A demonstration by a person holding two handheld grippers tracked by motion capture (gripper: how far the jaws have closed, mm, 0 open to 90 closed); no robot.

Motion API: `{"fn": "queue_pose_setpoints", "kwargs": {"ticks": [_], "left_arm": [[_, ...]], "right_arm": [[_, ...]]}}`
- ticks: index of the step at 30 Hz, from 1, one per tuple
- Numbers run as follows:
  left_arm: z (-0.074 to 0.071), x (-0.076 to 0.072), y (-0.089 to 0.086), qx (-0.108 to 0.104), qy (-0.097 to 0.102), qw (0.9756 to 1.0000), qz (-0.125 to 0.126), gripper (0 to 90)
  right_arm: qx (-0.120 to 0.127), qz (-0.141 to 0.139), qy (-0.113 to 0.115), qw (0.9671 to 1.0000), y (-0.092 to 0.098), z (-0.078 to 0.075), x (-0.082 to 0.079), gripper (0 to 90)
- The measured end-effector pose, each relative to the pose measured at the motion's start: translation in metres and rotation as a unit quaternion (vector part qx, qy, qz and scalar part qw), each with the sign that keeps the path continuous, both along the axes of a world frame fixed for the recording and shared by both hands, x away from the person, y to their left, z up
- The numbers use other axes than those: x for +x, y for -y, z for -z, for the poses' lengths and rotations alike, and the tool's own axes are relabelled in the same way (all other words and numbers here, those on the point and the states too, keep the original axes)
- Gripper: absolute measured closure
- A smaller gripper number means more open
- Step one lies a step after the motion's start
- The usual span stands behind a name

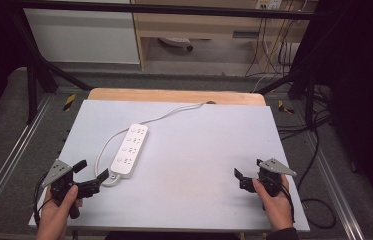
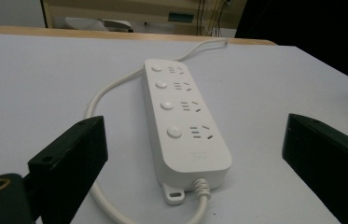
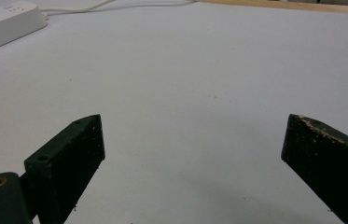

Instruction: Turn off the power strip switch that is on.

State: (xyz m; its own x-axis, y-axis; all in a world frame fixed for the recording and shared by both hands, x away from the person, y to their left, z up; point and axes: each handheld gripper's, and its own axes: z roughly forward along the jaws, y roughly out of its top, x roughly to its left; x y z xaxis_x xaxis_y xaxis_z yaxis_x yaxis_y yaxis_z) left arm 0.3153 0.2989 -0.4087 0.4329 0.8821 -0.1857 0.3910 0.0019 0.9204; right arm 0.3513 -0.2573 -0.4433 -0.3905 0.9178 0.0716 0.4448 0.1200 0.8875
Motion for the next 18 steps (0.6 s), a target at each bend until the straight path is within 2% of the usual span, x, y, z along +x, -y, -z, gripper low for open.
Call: {"fn": "queue_pose_setpoints", "kwargs": {"ticks": [7, 11, 18], "left_arm": [[-0.0021, -0.0005, -0.0012, -0.001, 0.004, 1.0, 0.001, 6.7], [-0.0031, -0.0018, -0.0004, 0.006, 0.01, 0.9999, 0.002, 6.8], [-0.005, -0.0016, 0.0012, 0.008, 0.014, 0.9999, -0.001, 6.6]], "right_arm": [[-0.01, -0.011, 0.002, 0.9999, -0.0038, 0.0009, -0.0004, 6.3], [-0.016, -0.012, 0.001, 0.9998, -0.0056, 0.0009, -0.0009, 6.1], [-0.013, -0.008, 0.007, 0.9999, -0.0046, -0.0006, -0.002, 5.8]]}}
